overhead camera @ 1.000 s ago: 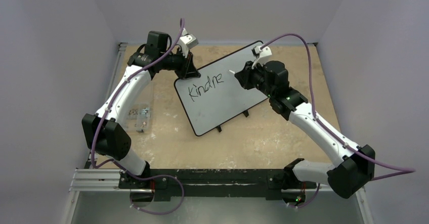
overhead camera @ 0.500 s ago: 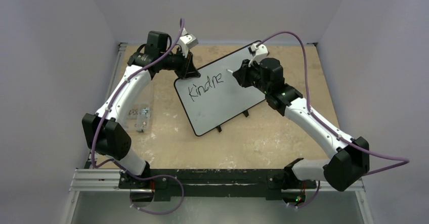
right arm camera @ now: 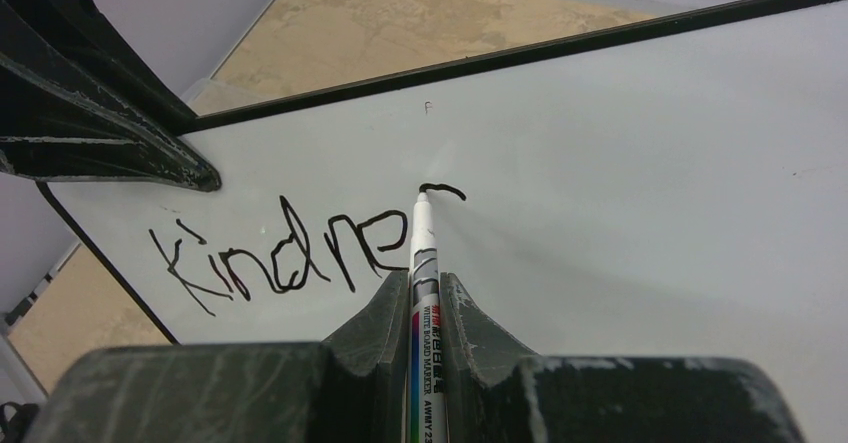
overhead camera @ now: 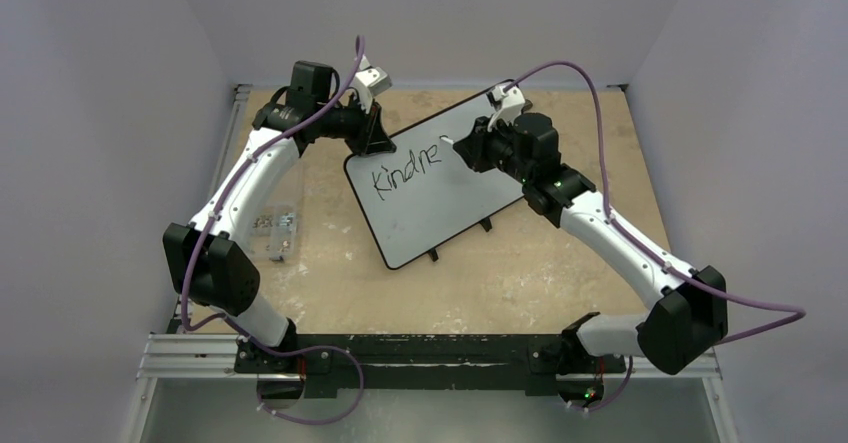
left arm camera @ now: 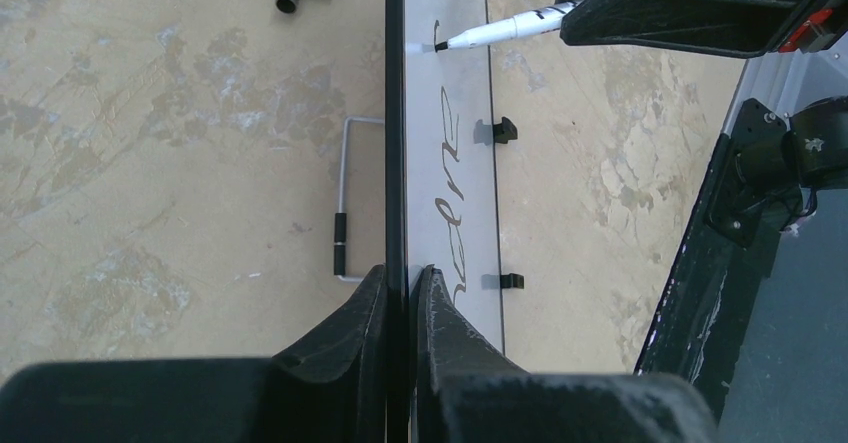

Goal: Write a sentence on the whiteboard

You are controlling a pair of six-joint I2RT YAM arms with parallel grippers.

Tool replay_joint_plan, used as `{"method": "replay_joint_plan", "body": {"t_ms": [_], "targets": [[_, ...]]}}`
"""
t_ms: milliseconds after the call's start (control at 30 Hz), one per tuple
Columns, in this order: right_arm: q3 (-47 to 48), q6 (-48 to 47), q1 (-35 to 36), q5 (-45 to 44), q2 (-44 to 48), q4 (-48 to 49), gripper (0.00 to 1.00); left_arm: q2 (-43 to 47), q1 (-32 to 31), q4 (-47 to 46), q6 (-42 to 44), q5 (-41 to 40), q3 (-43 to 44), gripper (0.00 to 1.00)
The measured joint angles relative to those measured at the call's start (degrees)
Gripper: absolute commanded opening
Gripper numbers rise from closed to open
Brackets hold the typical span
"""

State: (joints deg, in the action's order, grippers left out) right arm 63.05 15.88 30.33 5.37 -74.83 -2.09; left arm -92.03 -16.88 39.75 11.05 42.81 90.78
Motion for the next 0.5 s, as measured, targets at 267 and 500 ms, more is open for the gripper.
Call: {"method": "replay_joint_plan", "body": {"t_ms": [267,500], "targets": [[-0.48,0.22,-0.02,0.39,-0.13,0.02,0.00,-0.02,0.00,0.00,-0.02,-0.22,0.00,0.00],[-1.79,0.57,-0.02,0.15,0.63,-0.48,0.00,-0.02,0.00,0.00,-0.02,-0.22,0.02,0.00]]}}
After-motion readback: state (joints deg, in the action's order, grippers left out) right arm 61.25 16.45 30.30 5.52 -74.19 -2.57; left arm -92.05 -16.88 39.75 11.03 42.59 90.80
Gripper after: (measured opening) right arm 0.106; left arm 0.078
